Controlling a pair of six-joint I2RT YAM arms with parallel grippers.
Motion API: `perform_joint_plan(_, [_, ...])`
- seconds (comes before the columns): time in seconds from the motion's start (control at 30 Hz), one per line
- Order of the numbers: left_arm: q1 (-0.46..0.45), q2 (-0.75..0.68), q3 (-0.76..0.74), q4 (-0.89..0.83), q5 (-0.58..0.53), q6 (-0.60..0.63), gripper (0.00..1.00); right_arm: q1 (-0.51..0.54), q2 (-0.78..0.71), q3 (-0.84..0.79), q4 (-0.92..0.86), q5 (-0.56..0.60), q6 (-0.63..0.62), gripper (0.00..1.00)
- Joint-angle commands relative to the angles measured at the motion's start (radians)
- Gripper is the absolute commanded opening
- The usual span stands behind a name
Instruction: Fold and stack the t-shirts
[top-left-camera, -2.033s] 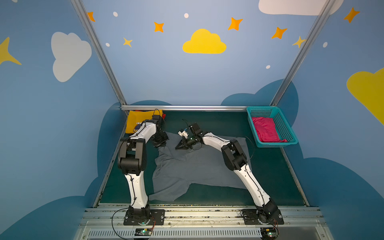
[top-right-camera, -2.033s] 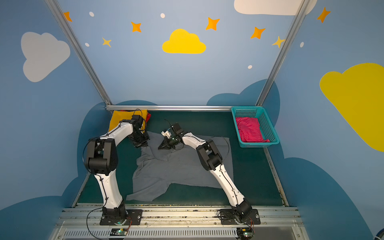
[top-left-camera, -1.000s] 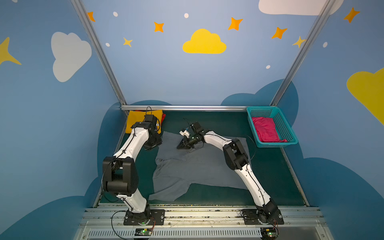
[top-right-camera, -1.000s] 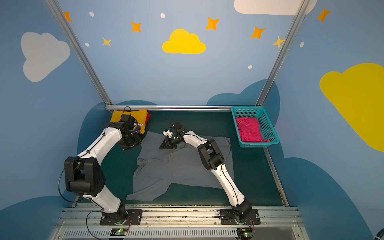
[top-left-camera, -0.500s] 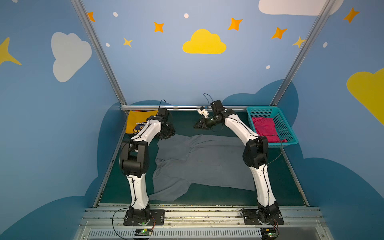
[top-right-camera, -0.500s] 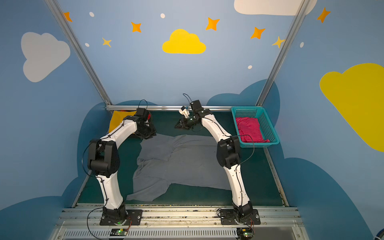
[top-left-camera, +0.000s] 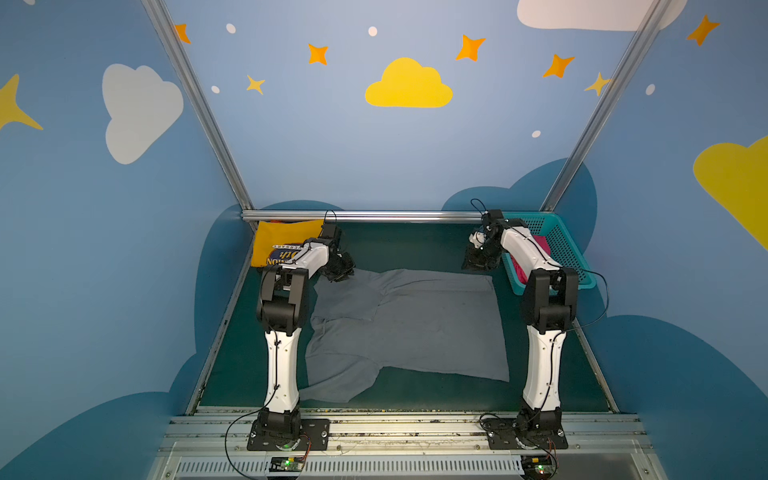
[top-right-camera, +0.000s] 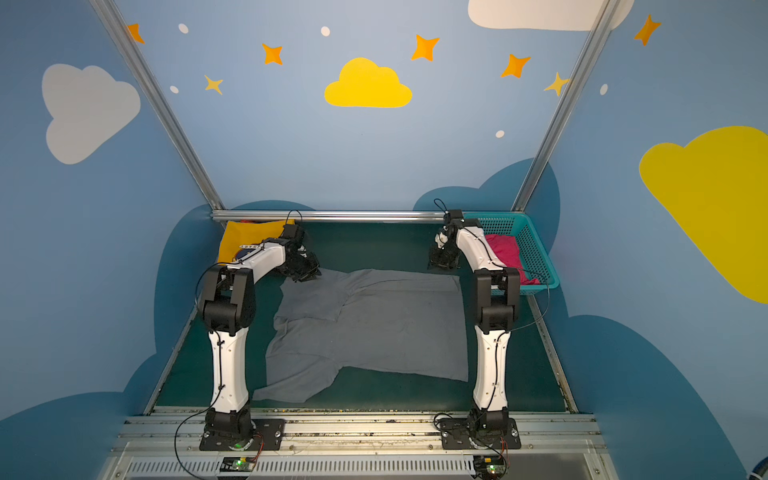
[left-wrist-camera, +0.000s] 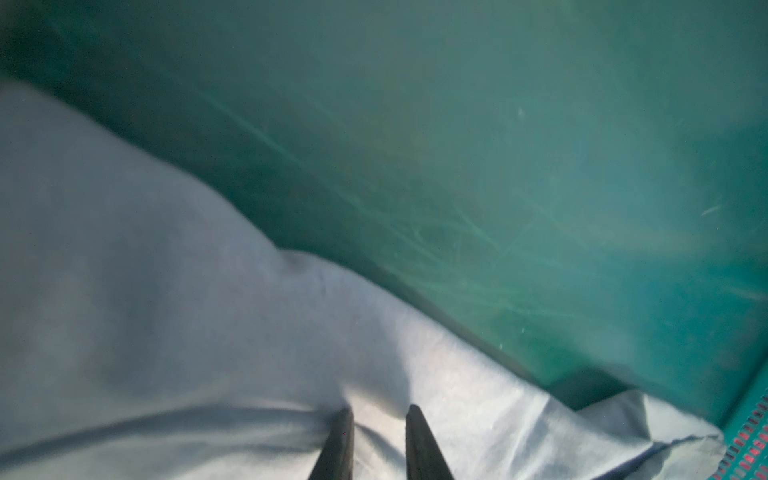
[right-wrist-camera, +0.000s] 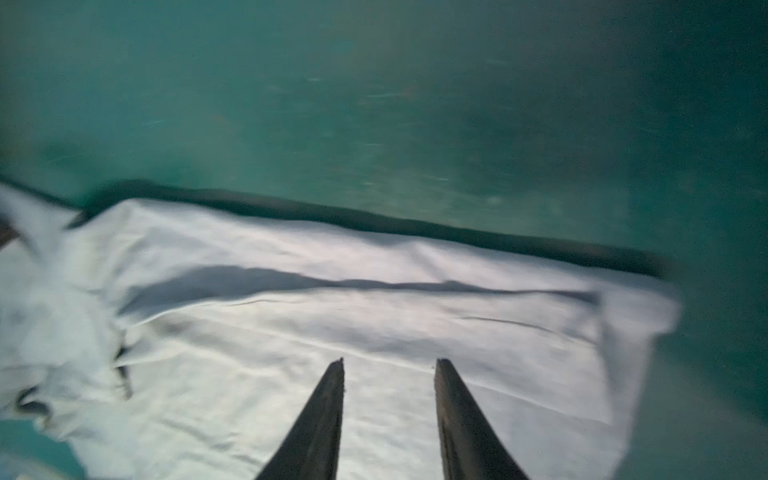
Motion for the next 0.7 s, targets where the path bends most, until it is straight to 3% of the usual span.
perform_joint_plan(0.0, [0.010,0.046,-0.049,-0.001,-0.050,-0.021,0.24,-0.017,-0.006,-0.014,-0.030,0.116,-0.009,0.40])
perform_joint_plan(0.33, [0.024,0.047,-0.059,-0.015,-0.076,-0.029,0.24,-0.048,0.060,0.011,-0.038,0.210,-0.003,0.41])
perform_joint_plan(0.67, [0.025,0.042,-0.064,-0.023,-0.079,-0.032,0.24,-0.070,0.116,0.043,-0.029,0.205,0.005,0.41])
